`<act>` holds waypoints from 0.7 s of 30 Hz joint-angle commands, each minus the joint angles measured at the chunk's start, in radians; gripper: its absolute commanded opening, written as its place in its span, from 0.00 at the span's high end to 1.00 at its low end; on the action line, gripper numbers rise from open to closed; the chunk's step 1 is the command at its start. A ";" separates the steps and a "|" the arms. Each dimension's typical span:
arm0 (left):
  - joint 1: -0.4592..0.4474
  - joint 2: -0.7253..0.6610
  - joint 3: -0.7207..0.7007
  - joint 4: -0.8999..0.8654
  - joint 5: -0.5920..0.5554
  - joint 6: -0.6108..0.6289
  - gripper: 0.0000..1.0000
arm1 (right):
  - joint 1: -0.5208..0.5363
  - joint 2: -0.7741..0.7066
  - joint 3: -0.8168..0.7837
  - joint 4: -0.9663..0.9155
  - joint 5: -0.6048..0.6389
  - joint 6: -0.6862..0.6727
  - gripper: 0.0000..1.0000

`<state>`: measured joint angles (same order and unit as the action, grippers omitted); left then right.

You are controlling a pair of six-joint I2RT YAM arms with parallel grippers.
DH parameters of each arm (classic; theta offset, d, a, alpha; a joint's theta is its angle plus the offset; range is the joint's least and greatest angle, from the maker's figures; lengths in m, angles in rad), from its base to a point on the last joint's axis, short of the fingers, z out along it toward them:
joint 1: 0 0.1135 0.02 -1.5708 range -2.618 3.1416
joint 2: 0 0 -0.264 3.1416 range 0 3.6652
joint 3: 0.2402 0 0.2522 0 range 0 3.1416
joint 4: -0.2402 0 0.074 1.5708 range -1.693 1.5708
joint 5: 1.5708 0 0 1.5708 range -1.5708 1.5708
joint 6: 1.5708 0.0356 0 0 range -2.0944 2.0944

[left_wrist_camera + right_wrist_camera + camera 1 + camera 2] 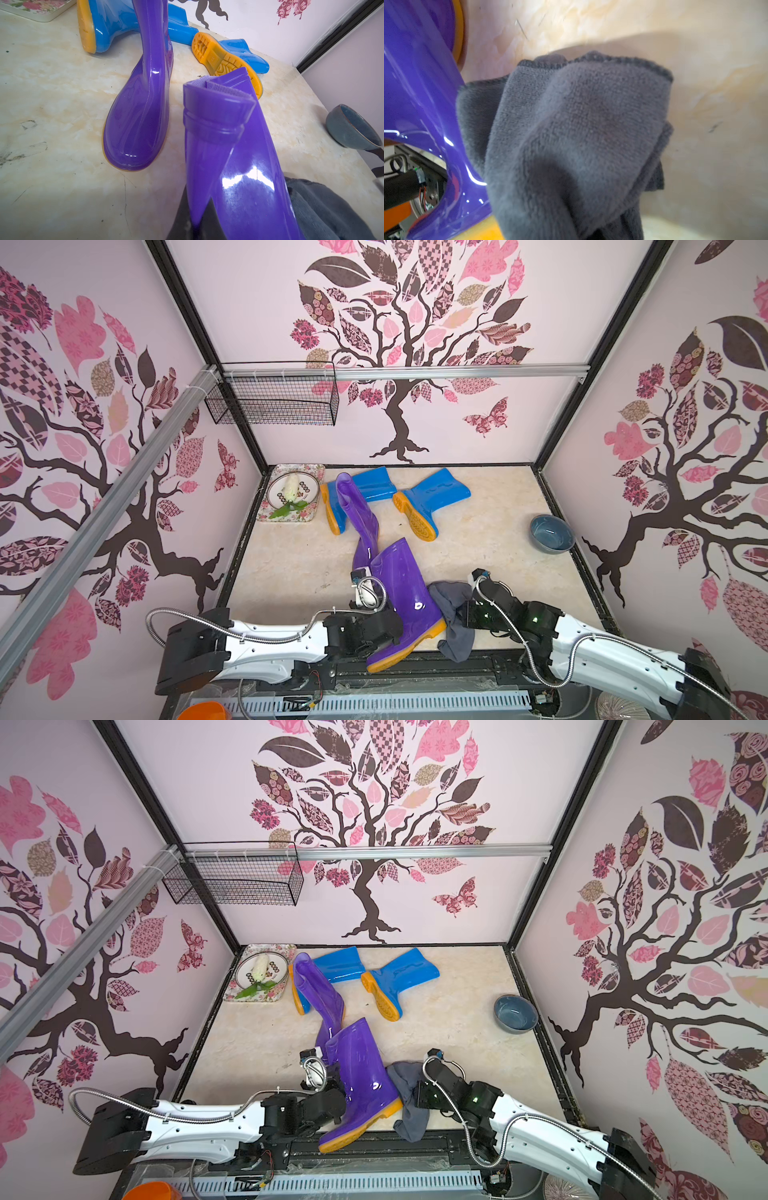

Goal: Wipe the rubber boots with a cloth
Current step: Wipe the dirt off the rubber boot, then pick up the rubber boot from the center of the board.

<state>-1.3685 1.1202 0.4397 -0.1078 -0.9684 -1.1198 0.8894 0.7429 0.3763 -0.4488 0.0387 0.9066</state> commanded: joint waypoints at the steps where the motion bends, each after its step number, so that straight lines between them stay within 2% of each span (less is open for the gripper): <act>1: -0.001 -0.039 0.087 0.029 -0.059 0.074 1.00 | -0.028 -0.042 0.188 -0.164 0.124 -0.070 1.00; 5: 0.000 -0.051 0.163 0.028 -0.091 0.174 1.00 | -0.028 -0.075 0.433 -0.319 0.238 -0.158 1.00; 11: 0.008 -0.017 0.266 0.061 -0.102 0.285 1.00 | -0.029 -0.096 0.664 -0.455 0.301 -0.205 1.00; 16: 0.036 0.021 0.335 0.099 -0.103 0.363 1.00 | -0.029 -0.124 0.768 -0.481 0.290 -0.226 1.00; 21: 0.061 0.059 0.390 0.156 -0.112 0.438 1.00 | -0.029 -0.130 0.794 -0.480 0.259 -0.236 1.00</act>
<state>-1.3216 1.1698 0.7391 -0.0502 -1.0286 -0.7563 0.8623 0.6193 1.1397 -0.9039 0.2996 0.6907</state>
